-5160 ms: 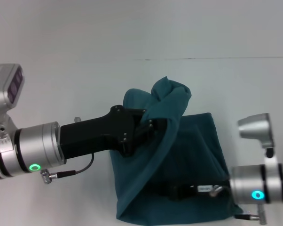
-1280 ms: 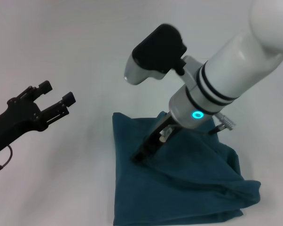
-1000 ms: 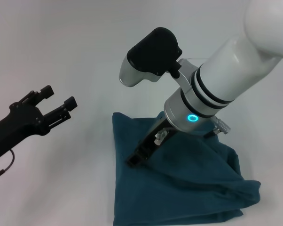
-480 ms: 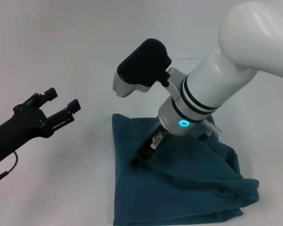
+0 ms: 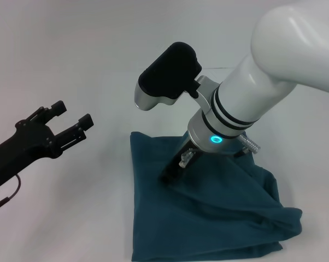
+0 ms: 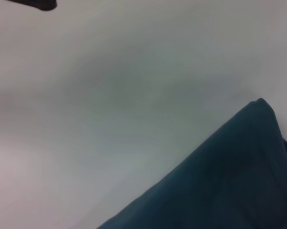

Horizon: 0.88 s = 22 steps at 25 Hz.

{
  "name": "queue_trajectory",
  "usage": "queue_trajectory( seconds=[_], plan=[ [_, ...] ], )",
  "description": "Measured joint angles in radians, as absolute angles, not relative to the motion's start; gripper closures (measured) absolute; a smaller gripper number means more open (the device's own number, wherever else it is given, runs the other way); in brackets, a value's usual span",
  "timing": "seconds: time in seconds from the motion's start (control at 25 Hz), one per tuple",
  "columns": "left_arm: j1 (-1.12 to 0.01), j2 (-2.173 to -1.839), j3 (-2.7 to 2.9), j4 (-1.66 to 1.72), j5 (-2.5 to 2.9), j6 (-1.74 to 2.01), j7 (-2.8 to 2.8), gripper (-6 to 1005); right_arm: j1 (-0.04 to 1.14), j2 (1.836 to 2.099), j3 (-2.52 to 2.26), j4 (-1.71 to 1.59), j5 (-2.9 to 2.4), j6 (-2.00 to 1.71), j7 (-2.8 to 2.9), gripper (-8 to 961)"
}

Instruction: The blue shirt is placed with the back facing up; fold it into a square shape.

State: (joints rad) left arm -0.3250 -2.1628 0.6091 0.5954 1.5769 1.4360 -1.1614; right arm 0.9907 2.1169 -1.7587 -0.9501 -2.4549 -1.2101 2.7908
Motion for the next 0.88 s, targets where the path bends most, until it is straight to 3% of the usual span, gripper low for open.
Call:
queue_trajectory(
  seconds=[0.36,0.56,0.88],
  plan=[
    [-0.325,-2.163,0.605,0.595,1.577,1.429,-1.161,122,0.977,2.112,-1.757,-0.963,-2.454,-1.21,2.752,651],
    [-0.325,-2.163,0.604,0.595,1.577,1.423,-1.161,122,0.936,2.106,-1.749,-1.043,-2.455,-1.215,2.759,875],
    [-0.325,-2.163,0.604,0.593,1.577,1.419,-1.167,123,0.823,2.1,-1.64,-1.183,-2.51,-1.265,2.77,909]
  ],
)
